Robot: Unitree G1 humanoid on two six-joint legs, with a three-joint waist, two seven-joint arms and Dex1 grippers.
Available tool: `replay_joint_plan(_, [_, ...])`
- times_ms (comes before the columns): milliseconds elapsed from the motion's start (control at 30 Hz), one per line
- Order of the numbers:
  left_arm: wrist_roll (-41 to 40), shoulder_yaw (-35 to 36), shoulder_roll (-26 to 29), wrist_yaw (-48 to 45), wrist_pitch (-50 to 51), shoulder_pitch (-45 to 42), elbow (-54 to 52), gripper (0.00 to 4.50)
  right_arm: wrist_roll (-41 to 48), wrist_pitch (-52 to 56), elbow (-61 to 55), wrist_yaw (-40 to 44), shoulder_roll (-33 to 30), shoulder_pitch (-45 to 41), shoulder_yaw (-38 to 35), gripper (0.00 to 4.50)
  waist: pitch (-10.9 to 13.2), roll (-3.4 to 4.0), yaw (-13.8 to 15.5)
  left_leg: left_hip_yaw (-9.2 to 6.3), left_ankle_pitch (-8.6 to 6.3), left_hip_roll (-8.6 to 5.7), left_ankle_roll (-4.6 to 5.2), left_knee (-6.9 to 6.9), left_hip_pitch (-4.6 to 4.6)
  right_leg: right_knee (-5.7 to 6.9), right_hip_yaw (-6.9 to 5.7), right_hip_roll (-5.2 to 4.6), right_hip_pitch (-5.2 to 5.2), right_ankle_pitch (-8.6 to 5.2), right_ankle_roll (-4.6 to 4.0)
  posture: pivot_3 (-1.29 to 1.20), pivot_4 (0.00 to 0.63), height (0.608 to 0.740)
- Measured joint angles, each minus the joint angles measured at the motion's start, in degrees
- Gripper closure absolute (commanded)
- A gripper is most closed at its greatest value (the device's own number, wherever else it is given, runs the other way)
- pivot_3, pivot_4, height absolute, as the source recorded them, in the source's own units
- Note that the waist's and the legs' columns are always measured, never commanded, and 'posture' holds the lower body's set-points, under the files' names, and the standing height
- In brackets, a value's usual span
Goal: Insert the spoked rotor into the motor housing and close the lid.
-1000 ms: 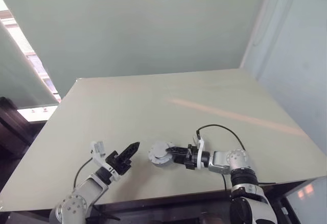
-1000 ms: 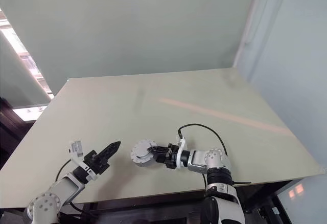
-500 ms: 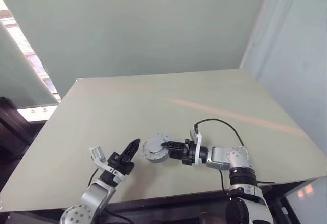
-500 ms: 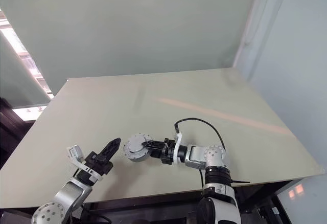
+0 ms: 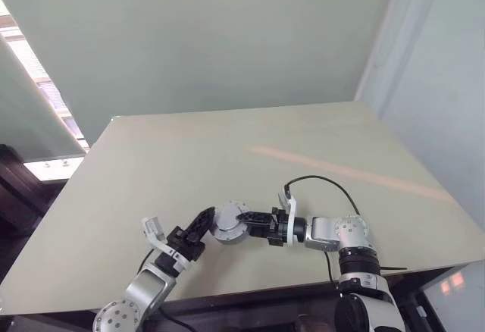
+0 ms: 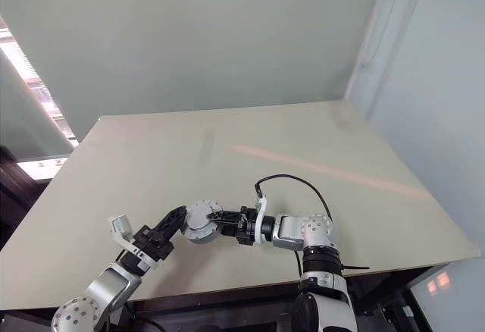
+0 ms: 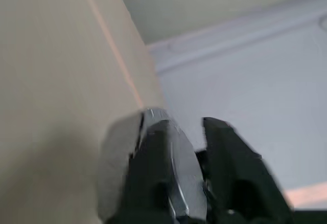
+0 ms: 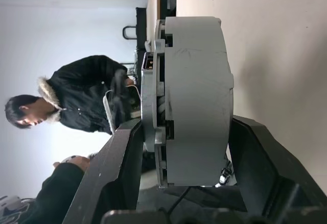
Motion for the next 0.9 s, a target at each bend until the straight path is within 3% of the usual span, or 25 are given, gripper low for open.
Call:
replay_joint_plan(233, [-1.05,2.71,2.07,0.11,-2.42,1.0,0.91,0.05,0.05,-0.5,0.0,-0.03,-0.01,0.0,-0.02,2.22,0.0,0.0,0.0,0.01,0.0,-0.01,0.0,-0.01,-0.01,-0.02,0.01,-0.02,0.0,0.0,0.0,0.0,0.0,0.74])
replay_joint_plan(900, [-1.19,-2.72,-3.73,-0.57,-0.75,-0.05,7.02,0.0,1.76,-0.15,-0.18,-1.14,-0.01,-0.01,-0.04,2.22,0.01,-0.02,0.0,0.0,0.0,-0.01,0.0,-0.01,-0.05,-0.03,-0.01,-0.01,-0.03,0.0,0.0,0.0,0.0,0.74])
